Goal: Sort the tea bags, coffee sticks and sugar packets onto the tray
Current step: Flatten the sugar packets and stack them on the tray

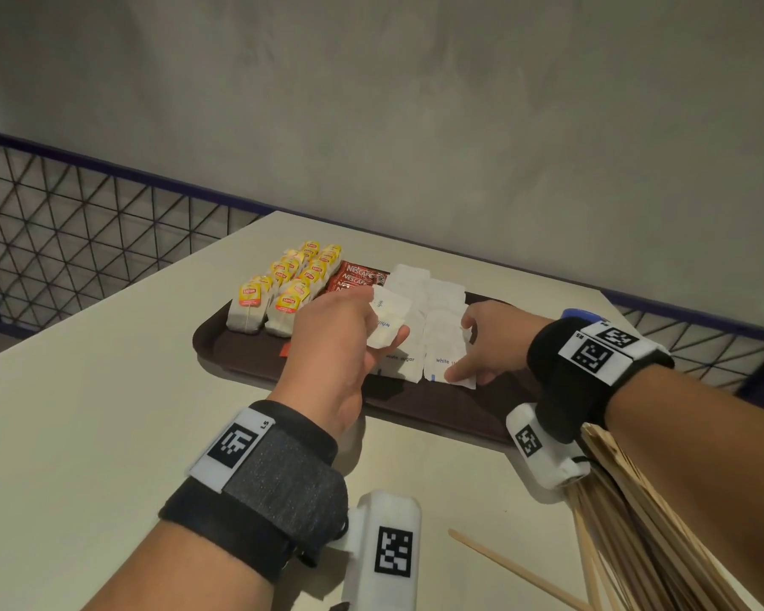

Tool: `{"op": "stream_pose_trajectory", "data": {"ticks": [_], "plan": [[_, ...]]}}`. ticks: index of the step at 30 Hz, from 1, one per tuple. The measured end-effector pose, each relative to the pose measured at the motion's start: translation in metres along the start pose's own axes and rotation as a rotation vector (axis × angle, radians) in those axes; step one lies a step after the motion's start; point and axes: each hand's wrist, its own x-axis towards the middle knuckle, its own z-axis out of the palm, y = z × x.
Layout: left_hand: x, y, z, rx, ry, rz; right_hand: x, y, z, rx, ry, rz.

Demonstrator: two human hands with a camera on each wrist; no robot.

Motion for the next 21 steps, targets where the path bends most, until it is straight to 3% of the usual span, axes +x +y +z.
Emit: {"op": "stream_pose_trajectory", "data": {"ticks": [6,9,12,14,16,19,21], "plan": [[-0.004,-0.004,-0.001,0.087,-0.044,0.015,0.001,0.002,-0.002,0.067,-0.046,0.0],[-0.004,-0.006,-0.001,0.174,-0.109,0.002,-0.01,0.005,-0.021,0.124,0.032,-0.004],[-0.005,-0.007,-0.001,0.265,-0.204,-0.048,-0.033,0.002,-0.041,0.486,0.134,-0.055],[-0.007,-0.008,0.0,0.337,-0.27,-0.077,-0.052,-0.004,-0.046,0.81,0.071,-0.122],[-0.009,-0.011,0.0,0.392,-0.333,-0.091,-0.068,-0.006,-0.044,0.938,-0.042,-0.184],[-0.011,-0.01,-0.002,0.404,-0.381,-0.077,-0.083,-0.007,-0.035,0.809,-0.101,-0.283],[-0.012,-0.009,-0.001,0.394,-0.383,-0.061,-0.086,-0.006,-0.029,0.709,0.013,-0.34]]}}
